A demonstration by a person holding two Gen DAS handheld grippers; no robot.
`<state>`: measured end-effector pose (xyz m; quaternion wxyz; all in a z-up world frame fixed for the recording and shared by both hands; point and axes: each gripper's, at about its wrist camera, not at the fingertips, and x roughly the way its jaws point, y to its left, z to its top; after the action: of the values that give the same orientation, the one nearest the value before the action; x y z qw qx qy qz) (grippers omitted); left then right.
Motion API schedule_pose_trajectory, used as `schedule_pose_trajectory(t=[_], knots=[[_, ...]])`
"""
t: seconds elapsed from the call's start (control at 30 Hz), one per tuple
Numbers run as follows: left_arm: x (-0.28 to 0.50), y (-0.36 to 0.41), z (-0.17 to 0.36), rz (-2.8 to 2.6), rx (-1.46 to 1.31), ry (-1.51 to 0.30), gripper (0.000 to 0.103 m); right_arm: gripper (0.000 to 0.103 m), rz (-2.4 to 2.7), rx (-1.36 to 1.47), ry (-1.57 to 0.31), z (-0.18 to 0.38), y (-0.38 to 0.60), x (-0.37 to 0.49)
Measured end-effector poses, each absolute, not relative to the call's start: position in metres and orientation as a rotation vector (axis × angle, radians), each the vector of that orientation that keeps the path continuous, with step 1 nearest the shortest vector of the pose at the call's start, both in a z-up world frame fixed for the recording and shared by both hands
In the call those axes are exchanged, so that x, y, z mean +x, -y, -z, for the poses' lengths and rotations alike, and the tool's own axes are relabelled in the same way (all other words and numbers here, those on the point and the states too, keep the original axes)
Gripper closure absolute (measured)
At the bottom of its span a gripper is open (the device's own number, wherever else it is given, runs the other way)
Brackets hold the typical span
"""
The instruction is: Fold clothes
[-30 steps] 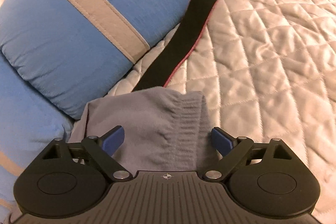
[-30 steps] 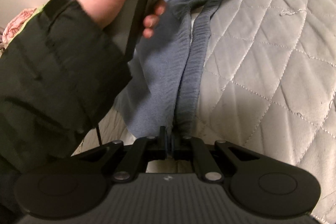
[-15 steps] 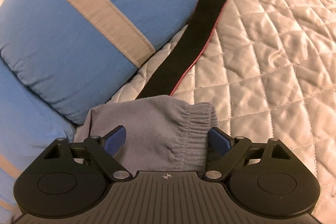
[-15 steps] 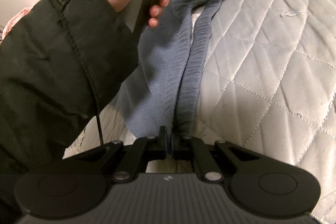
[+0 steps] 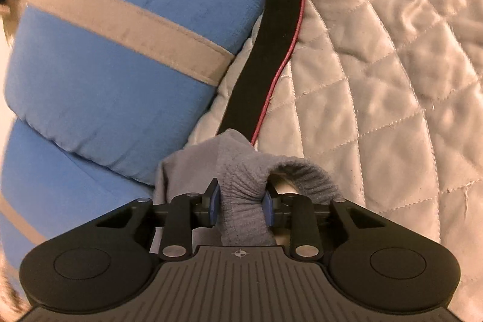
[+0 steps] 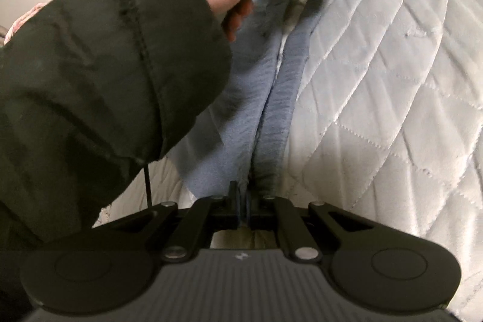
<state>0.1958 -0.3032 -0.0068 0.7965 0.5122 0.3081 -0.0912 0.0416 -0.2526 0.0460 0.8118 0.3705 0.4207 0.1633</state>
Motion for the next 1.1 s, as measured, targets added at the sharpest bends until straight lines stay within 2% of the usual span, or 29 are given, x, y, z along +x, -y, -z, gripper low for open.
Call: schedule_pose_trajectory(t=[0.1, 0.17, 0.43, 0.67, 0.7, 1.1], knots=[[0.204, 0.296, -0.019, 0.230, 0.965, -0.692, 0.081, 0.100, -0.346, 0.803, -0.871, -0.053, 0.258, 0.037], [0.212, 0.296, -0.044, 0.246, 0.867, -0.705, 0.088, 0.101, -0.323, 0.814, -0.844, -0.061, 0.268, 0.033], [0.229, 0.343, -0.113, 0.301, 0.702, -0.670, 0.095, 0.101, -0.183, 0.881, -0.785, -0.091, 0.338, 0.001], [0.209, 0.401, -0.136, 0.397, 0.652, -0.667, 0.095, 0.101, -0.118, 0.788, -0.803, -0.124, 0.385, -0.031], [0.206, 0.412, -0.139, 0.410, 0.649, -0.663, 0.095, 0.101, -0.108, 0.771, -0.809, -0.126, 0.394, -0.055], [0.182, 0.532, -0.138, 0.537, 0.636, -0.626, 0.095, 0.101, 0.101, 0.730, -0.826, -0.129, 0.500, -0.099]])
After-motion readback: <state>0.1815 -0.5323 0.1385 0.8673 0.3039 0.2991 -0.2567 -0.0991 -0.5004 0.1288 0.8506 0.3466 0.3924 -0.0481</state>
